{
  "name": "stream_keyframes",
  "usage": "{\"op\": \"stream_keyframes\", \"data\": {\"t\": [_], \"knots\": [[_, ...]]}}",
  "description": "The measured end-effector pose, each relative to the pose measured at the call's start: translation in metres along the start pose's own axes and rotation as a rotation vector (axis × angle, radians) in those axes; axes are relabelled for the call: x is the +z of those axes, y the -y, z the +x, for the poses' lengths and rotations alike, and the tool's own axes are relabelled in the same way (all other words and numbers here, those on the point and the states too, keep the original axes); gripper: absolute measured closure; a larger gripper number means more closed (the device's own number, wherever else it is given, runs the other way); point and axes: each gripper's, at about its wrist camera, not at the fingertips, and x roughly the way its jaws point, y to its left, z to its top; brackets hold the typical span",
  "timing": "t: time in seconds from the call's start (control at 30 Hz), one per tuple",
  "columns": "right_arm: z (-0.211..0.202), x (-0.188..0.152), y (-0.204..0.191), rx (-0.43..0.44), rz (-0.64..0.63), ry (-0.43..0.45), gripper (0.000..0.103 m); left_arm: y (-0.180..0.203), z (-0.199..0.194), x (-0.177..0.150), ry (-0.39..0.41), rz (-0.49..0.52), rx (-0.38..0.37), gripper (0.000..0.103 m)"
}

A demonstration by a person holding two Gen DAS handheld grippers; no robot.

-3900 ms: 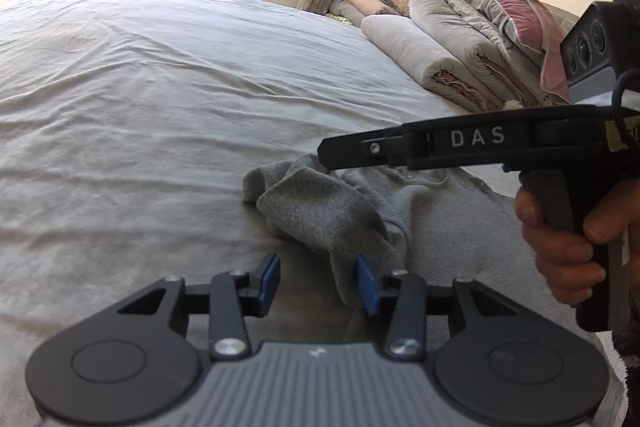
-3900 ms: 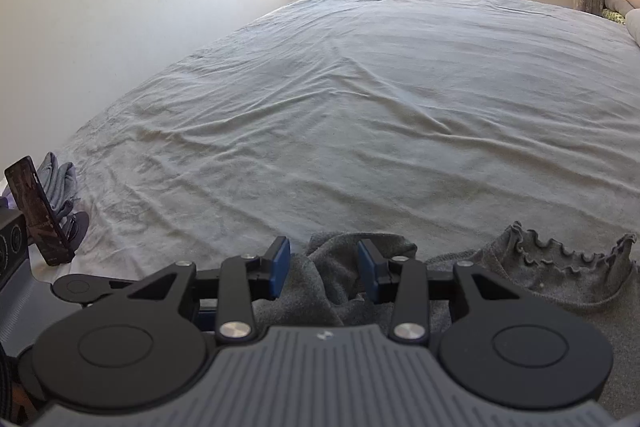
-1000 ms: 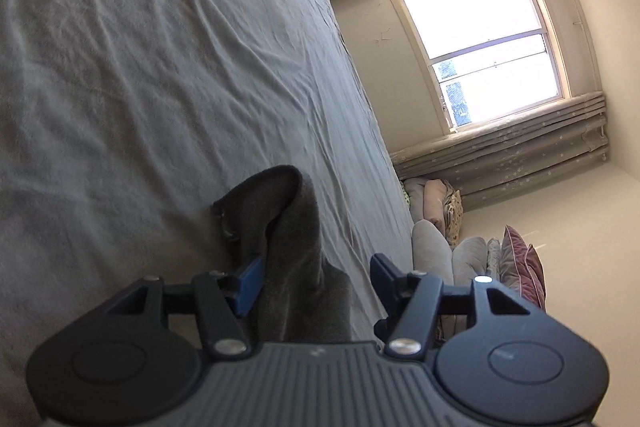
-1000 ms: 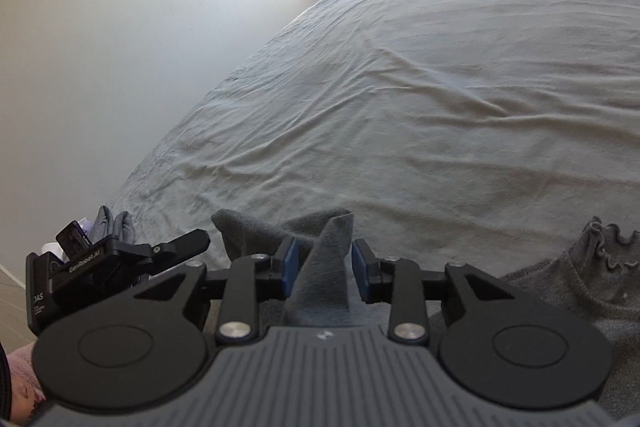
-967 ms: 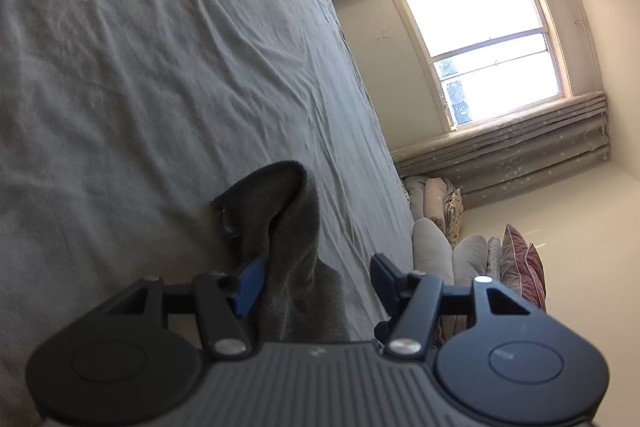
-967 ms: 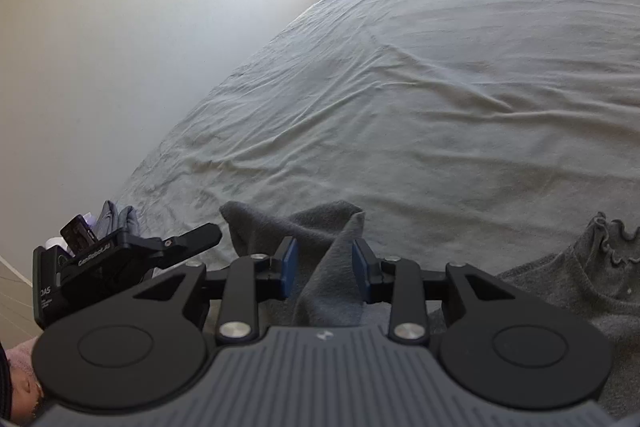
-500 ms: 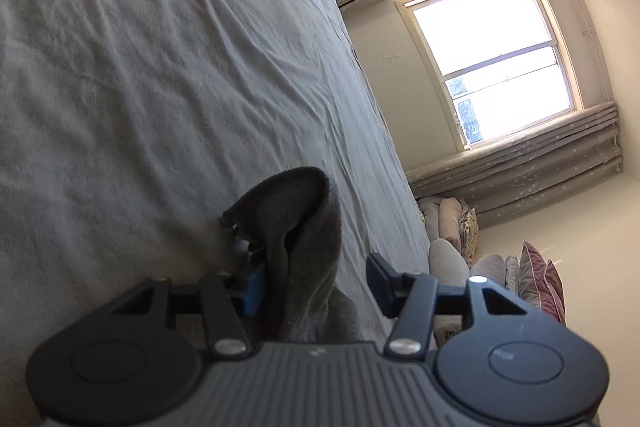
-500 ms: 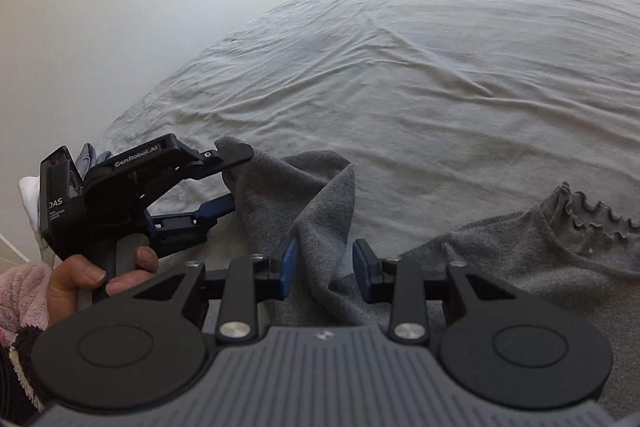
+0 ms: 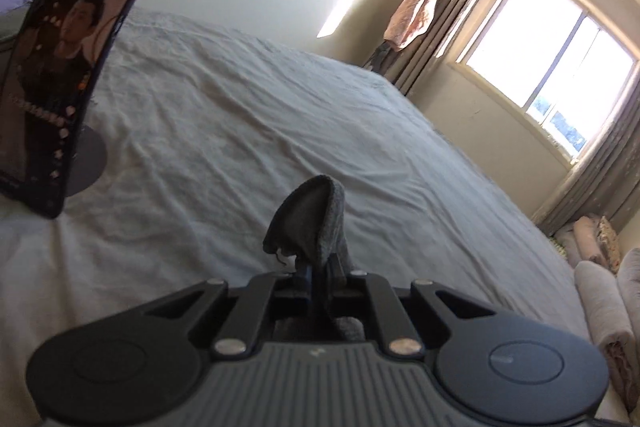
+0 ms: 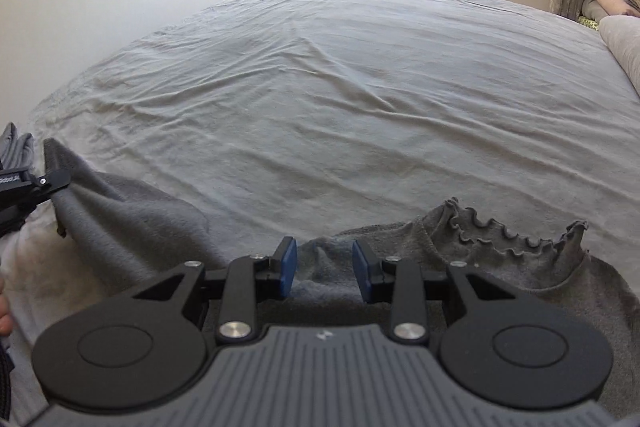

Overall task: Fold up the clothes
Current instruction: 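Lower the held sweatshirt toward the bed with both grippers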

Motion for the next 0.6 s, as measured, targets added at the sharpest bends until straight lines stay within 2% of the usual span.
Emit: {"op": "stream_keyframes", "data": {"t": [0.03,0.13,0.2,0.23,0.27,0.33,0.37,0.4,0.43,0.47,0.5,0.53,0.6], "knots": [[0.007,0.001,-0.001,-0.008,-0.025,-0.013,0.068,-0.001,0.002,-0.005,-0.031,0.029,0.059,0.096],[0.022,0.002,-0.007,-0.009,-0.095,-0.045,0.067,-0.009,0.002,-0.006,-0.079,0.008,0.081,0.092],[0.030,0.003,-0.011,0.011,-0.130,-0.065,0.067,-0.013,-0.002,0.002,-0.081,-0.019,0.072,0.076],[0.034,0.003,-0.013,0.018,-0.148,-0.079,0.068,-0.014,-0.004,0.003,-0.070,-0.038,0.063,0.061],[0.039,0.003,-0.015,0.018,-0.165,-0.091,0.067,-0.015,-0.006,0.005,-0.069,-0.054,0.050,0.054],[0.046,0.003,-0.018,0.017,-0.186,-0.103,0.066,-0.020,-0.004,0.008,-0.087,-0.087,0.018,0.054],[0.047,0.003,-0.020,0.016,-0.192,-0.104,0.073,-0.024,0.000,0.009,-0.108,-0.113,0.005,0.055],[0.047,0.004,-0.021,0.015,-0.196,-0.102,0.089,-0.027,0.004,0.009,-0.130,-0.141,-0.007,0.057],[0.047,0.004,-0.022,0.003,-0.206,-0.098,0.093,-0.028,0.006,0.008,-0.139,-0.146,-0.010,0.065],[0.045,0.003,-0.022,-0.007,-0.203,-0.085,0.095,-0.028,0.007,0.008,-0.143,-0.143,-0.010,0.082],[0.044,0.002,-0.021,-0.015,-0.194,-0.068,0.096,-0.028,0.008,0.008,-0.148,-0.140,-0.010,0.089],[0.042,0.001,-0.020,-0.023,-0.185,-0.051,0.097,-0.029,0.007,0.008,-0.146,-0.152,-0.020,0.092],[0.032,0.000,-0.015,-0.077,-0.133,0.063,0.098,-0.028,0.001,0.007,-0.102,-0.167,-0.040,0.093]]}}
